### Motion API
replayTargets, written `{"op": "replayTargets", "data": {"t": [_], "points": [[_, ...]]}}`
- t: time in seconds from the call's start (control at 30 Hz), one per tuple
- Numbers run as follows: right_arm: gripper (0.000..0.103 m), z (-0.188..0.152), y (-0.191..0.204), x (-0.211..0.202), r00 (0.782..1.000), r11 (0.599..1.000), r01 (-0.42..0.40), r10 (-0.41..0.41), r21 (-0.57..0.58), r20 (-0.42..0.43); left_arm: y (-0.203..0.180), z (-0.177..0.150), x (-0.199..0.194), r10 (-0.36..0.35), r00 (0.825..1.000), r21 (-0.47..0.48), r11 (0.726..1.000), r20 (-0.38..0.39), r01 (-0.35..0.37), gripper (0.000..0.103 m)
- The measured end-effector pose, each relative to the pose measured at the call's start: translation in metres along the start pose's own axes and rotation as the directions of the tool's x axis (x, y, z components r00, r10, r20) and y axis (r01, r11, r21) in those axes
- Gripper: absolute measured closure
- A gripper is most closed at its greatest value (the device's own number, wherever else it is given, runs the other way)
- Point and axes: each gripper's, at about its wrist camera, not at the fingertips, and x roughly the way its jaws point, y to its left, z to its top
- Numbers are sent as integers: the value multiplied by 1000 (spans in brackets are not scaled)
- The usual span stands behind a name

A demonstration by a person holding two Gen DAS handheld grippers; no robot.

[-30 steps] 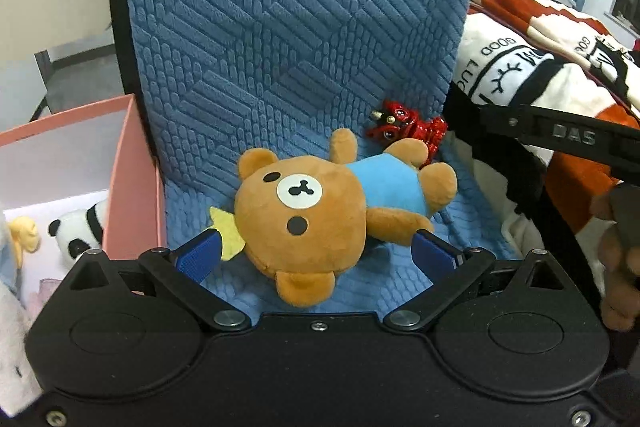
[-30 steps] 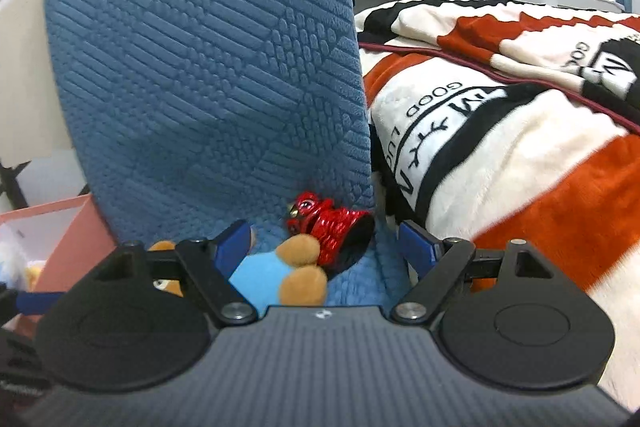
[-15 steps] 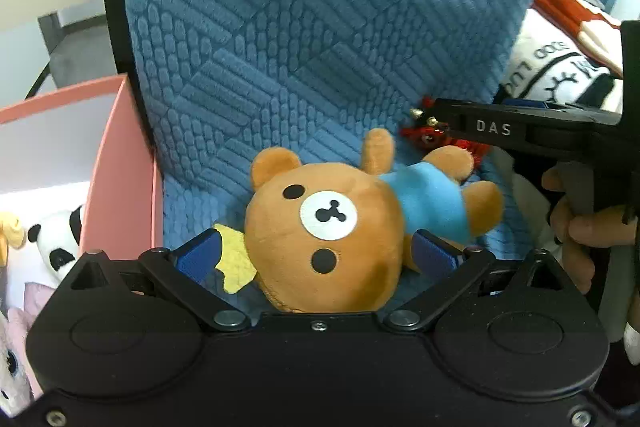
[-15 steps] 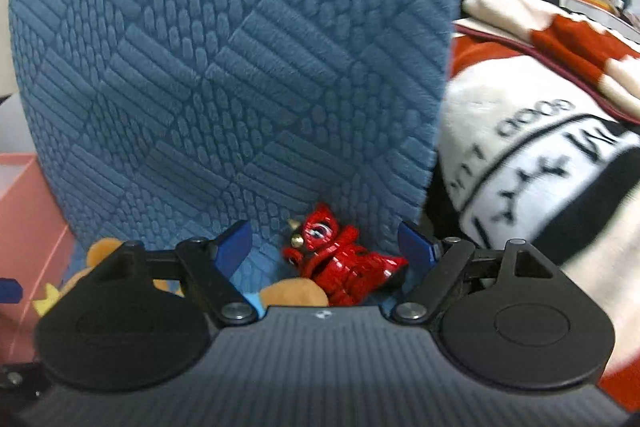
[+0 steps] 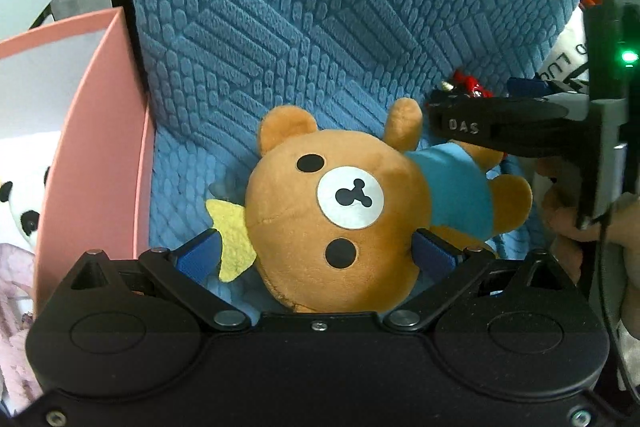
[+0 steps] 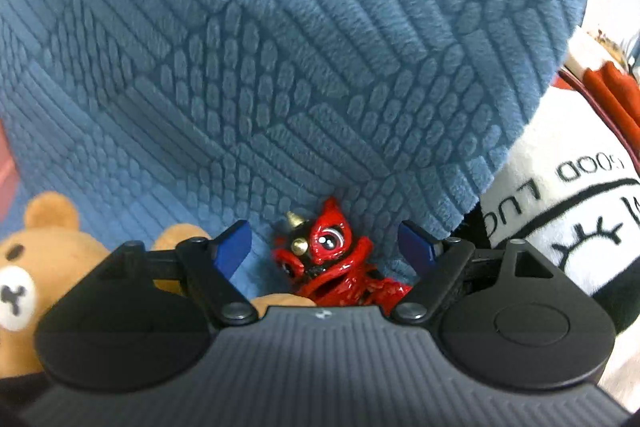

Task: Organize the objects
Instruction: 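Reach left tool to brown teddy bear while right tool reaches red figurine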

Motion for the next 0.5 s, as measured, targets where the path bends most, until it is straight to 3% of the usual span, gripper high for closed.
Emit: {"op": "replayTargets", "data": {"t": [0.2, 0.3, 0.5], "points": [[22, -5, 11, 15, 997, 996, 46, -50, -73, -56, 0, 1, 0, -6, 1000, -5, 1000, -4, 6, 2], [37, -2, 8, 13, 997, 998, 43, -45, -37, -62, 2, 1, 1, -13, 1000, -11, 1000, -5, 13, 2], [38, 1, -10, -1, 999, 993, -1, 7, 118, -49, 5, 1, 2, -25, 1000, -23, 999, -2, 24, 2]]}}
